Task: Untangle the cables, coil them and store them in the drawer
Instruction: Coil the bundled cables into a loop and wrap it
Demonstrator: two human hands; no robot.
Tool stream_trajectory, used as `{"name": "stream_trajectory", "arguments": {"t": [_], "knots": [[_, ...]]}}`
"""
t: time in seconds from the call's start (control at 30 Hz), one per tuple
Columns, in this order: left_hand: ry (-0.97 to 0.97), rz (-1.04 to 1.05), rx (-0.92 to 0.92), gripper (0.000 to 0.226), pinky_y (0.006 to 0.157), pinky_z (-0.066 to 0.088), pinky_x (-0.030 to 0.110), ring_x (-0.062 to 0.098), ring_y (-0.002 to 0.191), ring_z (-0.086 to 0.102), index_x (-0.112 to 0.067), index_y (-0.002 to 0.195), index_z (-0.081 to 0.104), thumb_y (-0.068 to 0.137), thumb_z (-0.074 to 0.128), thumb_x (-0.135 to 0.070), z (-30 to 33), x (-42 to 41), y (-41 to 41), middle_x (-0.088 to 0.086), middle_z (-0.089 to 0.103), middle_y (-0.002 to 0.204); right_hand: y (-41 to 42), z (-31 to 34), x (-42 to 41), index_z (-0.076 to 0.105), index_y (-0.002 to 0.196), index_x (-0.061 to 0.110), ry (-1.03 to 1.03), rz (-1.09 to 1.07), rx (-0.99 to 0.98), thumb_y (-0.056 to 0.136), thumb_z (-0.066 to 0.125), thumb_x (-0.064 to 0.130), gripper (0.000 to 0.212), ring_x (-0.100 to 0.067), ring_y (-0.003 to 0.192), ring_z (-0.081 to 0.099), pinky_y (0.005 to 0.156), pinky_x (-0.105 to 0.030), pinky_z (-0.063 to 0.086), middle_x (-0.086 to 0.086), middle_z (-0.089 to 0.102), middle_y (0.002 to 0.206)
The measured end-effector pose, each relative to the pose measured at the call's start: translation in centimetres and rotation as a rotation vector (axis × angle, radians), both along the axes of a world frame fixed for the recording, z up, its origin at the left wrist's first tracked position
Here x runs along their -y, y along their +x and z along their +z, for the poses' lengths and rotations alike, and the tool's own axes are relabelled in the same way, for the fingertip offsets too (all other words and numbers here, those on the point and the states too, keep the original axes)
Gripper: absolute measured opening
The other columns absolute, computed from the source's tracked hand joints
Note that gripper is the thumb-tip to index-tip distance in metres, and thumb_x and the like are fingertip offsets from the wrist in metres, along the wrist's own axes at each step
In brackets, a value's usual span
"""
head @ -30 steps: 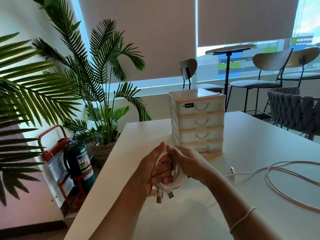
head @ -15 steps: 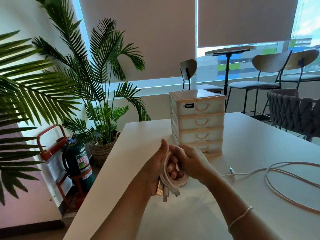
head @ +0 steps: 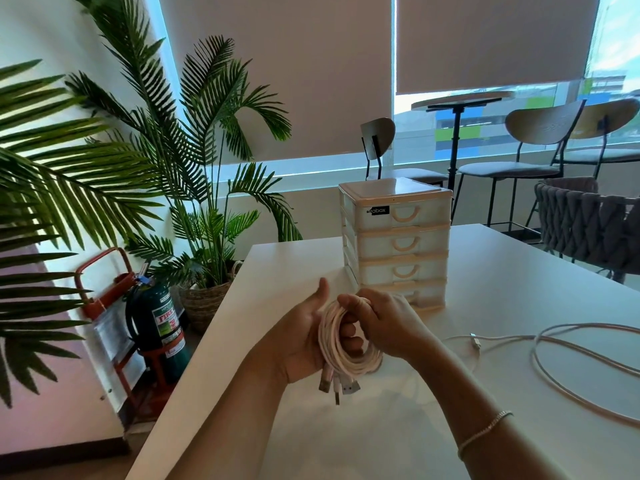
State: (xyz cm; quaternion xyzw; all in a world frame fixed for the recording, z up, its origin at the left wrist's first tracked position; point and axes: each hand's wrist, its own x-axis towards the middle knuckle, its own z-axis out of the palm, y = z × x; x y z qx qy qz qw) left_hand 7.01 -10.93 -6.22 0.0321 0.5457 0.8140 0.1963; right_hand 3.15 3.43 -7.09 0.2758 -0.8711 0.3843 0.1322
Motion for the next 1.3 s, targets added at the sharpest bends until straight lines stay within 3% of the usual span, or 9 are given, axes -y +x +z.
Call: {"name": "stream_trajectory", "arguments": {"t": [0.17,0.23,0.4,0.47,0.6,0.77,1.0,1.2,1.3], "knots": [[-0.15,0.204,0.011,0.06,0.042,0.027,0.022,0.009,0.03,0.03,-0.012,0.055,0.048,0.083,0.038,-0.065,0.1,-0.9,-0.1,-0.002,0.033,0.039,0.6,-0.3,0.6,0.054,0.073,0.017,0.05,0.036,-0.168,0.085,0.034,0.062,0.051,-0.022,0.059,0.057,0.059,-0.038,0.049,0.003,0.056,0.062],[-0.246,0.293,-0.054,0.059,0.044,0.022,0.024,0.008,0.031,0.022,-0.016,0.05,0.039,0.082,0.039,-0.065,0.1,-1.3,-0.1,-0.005,0.026,0.038,0.6,-0.3,0.8,0.056,0.079,0.015,0.052,0.023,-0.201,0.09,0.039,0.053,0.043,-0.025,0.061,0.058,0.059,-0.041,0.049,0.001,0.056,0.065],[-0.234,0.453,-0.09,0.064,0.045,0.028,0.024,0.011,0.035,0.02,-0.019,0.038,0.044,0.085,0.042,-0.063,0.2,-1.0,-0.1,-0.005,0.022,0.041,1.1,0.3,1.0,0.064,0.098,0.021,-0.111,0.075,0.133,0.091,0.024,0.062,0.058,-0.006,0.067,0.055,0.065,-0.029,0.044,0.005,0.063,0.078],[-0.149,0.491,-0.066,0.057,0.041,0.028,0.02,0.01,0.031,0.018,-0.019,0.048,0.041,0.085,0.043,-0.062,0.4,-0.3,-0.3,-0.006,0.02,0.039,0.9,0.4,0.7,0.067,0.106,0.024,-0.254,0.108,0.241,0.096,0.029,0.047,0.046,0.004,0.059,0.053,0.056,-0.012,0.038,0.014,0.061,0.072],[-0.05,0.514,-0.024,0.063,0.036,0.028,0.015,0.008,0.028,0.016,-0.021,0.039,0.036,0.084,0.042,-0.064,0.3,0.5,-0.4,-0.007,0.019,0.037,0.8,0.5,-0.3,0.068,0.105,0.006,-0.449,0.166,0.294,0.095,0.048,0.012,0.023,0.006,0.042,0.049,0.041,-0.007,0.036,0.011,0.058,0.056],[0.022,0.433,-0.031,0.055,0.033,0.029,0.013,0.005,0.027,0.016,-0.019,0.048,0.034,0.068,0.047,-0.068,0.4,0.6,-0.3,-0.008,0.02,0.038,1.1,0.7,-0.8,0.069,0.102,0.008,-0.423,0.163,0.249,0.09,0.055,0.006,0.019,0.002,0.039,0.047,0.041,-0.007,0.035,0.007,0.056,0.057],[0.078,0.385,-0.071,0.022,0.033,0.032,0.014,0.004,0.026,0.019,-0.015,0.065,0.053,0.068,0.066,-0.033,0.1,0.6,-0.3,-0.009,0.021,0.036,0.6,-0.2,-0.6,0.067,0.088,0.031,-0.324,0.12,0.202,0.093,0.053,0.015,0.022,-0.003,0.036,0.042,0.037,-0.018,0.035,0.005,0.058,0.06],[-0.022,0.443,-0.07,0.028,0.034,0.027,0.015,0.005,0.028,0.017,-0.013,0.107,0.057,0.085,0.06,-0.029,0.0,0.6,-0.5,-0.009,0.017,0.038,0.3,-0.4,-0.2,0.073,0.09,0.035,-0.166,-0.045,0.103,0.088,0.055,0.021,0.022,0.001,0.068,0.058,0.068,-0.022,0.046,0.022,0.062,0.062],[-0.044,0.452,-0.069,0.028,0.035,0.026,0.015,0.006,0.029,0.017,-0.012,0.108,0.057,0.086,0.06,-0.029,-0.1,0.8,-0.6,-0.009,0.016,0.039,0.3,-0.4,-0.3,0.073,0.091,0.037,-0.14,-0.045,0.109,0.087,0.056,0.032,0.018,-0.014,0.083,0.06,0.078,-0.034,0.048,0.009,0.066,0.082]]}}
